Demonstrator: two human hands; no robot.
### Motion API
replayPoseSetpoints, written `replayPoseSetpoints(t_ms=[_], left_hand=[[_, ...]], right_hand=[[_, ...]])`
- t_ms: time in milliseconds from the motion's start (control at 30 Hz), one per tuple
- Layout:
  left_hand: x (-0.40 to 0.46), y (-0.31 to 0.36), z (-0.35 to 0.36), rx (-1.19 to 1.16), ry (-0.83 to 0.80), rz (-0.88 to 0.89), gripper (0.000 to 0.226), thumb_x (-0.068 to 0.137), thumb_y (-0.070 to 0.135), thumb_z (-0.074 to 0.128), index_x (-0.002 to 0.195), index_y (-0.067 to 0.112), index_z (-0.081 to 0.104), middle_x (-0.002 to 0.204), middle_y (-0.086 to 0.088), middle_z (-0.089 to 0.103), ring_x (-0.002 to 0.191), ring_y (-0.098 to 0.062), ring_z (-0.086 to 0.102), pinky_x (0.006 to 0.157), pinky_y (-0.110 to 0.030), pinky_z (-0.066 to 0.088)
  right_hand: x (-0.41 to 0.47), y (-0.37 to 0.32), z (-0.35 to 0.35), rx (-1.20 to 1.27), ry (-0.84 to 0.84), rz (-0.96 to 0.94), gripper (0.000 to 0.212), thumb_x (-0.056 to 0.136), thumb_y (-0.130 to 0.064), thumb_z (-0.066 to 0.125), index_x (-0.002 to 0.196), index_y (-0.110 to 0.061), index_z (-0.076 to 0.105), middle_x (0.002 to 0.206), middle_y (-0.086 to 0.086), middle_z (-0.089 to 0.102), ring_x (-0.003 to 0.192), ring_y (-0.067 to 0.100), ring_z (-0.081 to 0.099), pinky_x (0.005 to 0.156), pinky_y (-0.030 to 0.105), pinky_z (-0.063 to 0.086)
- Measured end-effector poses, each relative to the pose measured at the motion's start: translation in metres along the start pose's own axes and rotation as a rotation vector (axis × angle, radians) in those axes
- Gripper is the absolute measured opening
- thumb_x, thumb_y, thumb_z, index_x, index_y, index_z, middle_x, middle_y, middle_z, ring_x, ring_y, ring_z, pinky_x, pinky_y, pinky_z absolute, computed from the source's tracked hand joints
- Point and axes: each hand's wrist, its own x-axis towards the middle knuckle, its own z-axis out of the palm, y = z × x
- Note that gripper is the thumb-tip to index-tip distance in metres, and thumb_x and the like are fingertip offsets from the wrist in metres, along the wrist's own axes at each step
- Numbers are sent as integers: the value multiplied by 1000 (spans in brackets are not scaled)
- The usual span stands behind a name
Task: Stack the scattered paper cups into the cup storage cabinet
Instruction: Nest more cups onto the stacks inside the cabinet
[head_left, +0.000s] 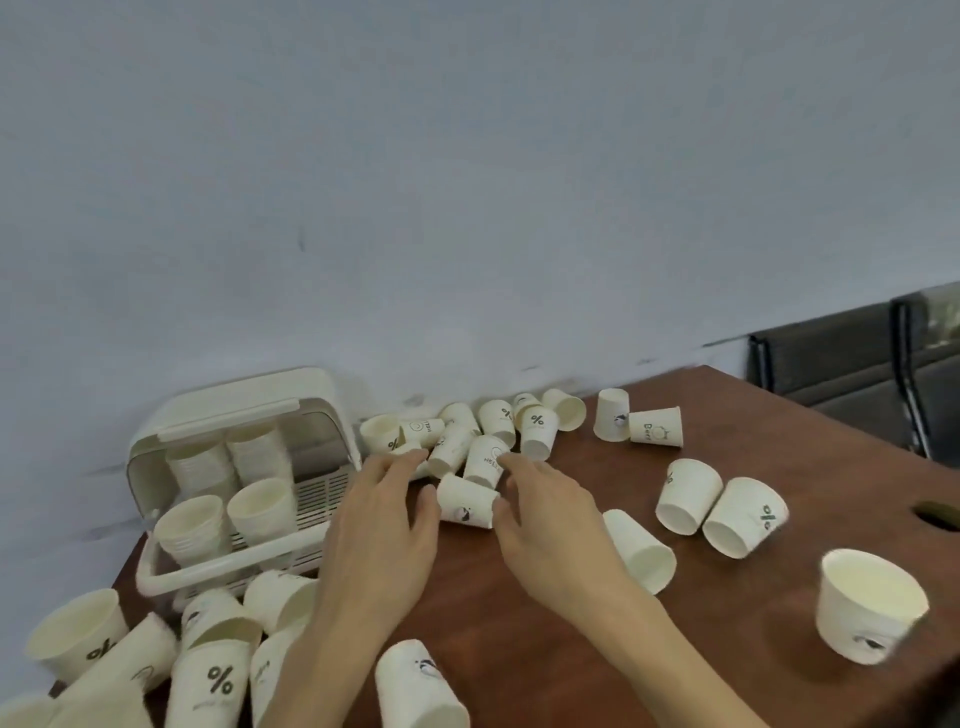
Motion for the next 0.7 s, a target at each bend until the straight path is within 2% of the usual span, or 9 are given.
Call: replayPoseSetpoints(t_ms=[133, 267, 367, 500, 700], left_hand=[[-7, 30, 28, -60, -18, -35, 37, 90, 26, 54, 127, 30, 56, 123, 9, 53, 109, -15, 53, 89, -34, 44], [-22, 55, 46, -107, -45, -29, 37, 93, 25, 53, 130, 28, 55, 118, 12, 52, 101, -5, 47, 84, -23, 36], [-33, 67, 57, -134, -60, -57, 37, 93, 24, 55, 129, 29, 55, 120, 13, 52, 104, -7, 51, 85, -23, 37], [-45, 89, 76, -151, -102, -68, 39, 92, 28, 54, 130, 30, 53, 118, 13, 53, 105, -11, 55, 90, -34, 46], [-61, 125, 96, -165, -167, -27, 39, 94, 32, 49, 133, 34, 48, 118, 19, 48, 104, -5, 52, 90, -30, 45]], right_hand=[[-17, 38, -25, -46, -50, 0, 44, 98, -30, 42, 141, -27, 35, 121, -6, 53, 112, 16, 50, 93, 32, 41], [-29, 73, -51, -92, -143, 19, 46, 99, -31, 42, 143, -26, 34, 125, -6, 52, 116, 16, 49, 96, 32, 42], [-31, 96, -72, -126, -168, 37, 45, 98, -29, 42, 142, -24, 37, 121, -5, 55, 112, 17, 52, 93, 32, 42], [-31, 118, -98, -153, -190, 72, 45, 96, -26, 43, 140, -23, 41, 114, -4, 58, 107, 17, 53, 88, 35, 46], [-34, 138, -128, -210, -187, 91, 43, 96, -24, 44, 139, -22, 42, 117, -3, 57, 111, 19, 52, 82, 32, 42]])
